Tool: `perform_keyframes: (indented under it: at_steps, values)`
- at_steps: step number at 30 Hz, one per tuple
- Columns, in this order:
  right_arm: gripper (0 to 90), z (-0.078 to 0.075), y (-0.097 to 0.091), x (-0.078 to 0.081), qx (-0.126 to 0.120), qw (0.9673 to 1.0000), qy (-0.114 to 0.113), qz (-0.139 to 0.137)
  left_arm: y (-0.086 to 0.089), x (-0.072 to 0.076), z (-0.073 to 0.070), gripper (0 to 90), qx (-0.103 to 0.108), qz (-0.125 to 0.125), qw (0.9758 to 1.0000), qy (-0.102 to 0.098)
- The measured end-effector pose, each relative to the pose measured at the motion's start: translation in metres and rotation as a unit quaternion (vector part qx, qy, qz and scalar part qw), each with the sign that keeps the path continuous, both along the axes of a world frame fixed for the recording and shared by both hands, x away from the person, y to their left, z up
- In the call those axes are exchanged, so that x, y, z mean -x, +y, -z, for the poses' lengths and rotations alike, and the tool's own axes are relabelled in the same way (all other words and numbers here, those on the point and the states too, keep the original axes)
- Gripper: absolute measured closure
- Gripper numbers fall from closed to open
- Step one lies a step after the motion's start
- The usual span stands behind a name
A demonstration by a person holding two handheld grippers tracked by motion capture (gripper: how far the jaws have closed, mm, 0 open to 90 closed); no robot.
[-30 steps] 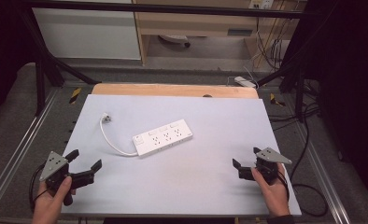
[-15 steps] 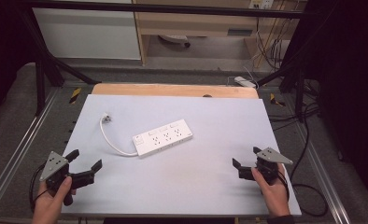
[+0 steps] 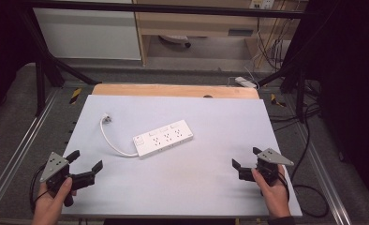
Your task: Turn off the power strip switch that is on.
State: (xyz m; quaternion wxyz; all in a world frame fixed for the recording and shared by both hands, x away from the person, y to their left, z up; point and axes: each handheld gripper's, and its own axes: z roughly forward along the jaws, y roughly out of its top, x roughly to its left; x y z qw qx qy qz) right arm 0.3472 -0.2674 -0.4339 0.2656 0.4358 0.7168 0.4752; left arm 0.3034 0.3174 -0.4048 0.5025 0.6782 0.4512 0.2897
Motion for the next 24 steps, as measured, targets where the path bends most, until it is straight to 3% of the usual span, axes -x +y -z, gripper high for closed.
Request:
perform_keyframes:
  at_steps: [15, 18, 24]
  values:
    - [3.0, 0.001, 0.002, -0.001, 0.008, 1.0000, 0.003, -0.005, -0.011, 0.003, -0.006, 5.1, 0.025, 0.029, 0.9991, -0.018]
    - [3.0, 0.001, 0.002, -0.001, 0.007, 1.0000, 0.003, -0.005, -0.012, 0.002, -0.008, 5.8, 0.058, 0.035, 0.9977, -0.010]
    - [2.9, 0.002, 0.002, -0.002, 0.009, 0.9999, 0.005, -0.004, -0.018, -0.007, -0.011, 6.5, 0.064, 0.038, 0.9972, 0.009]
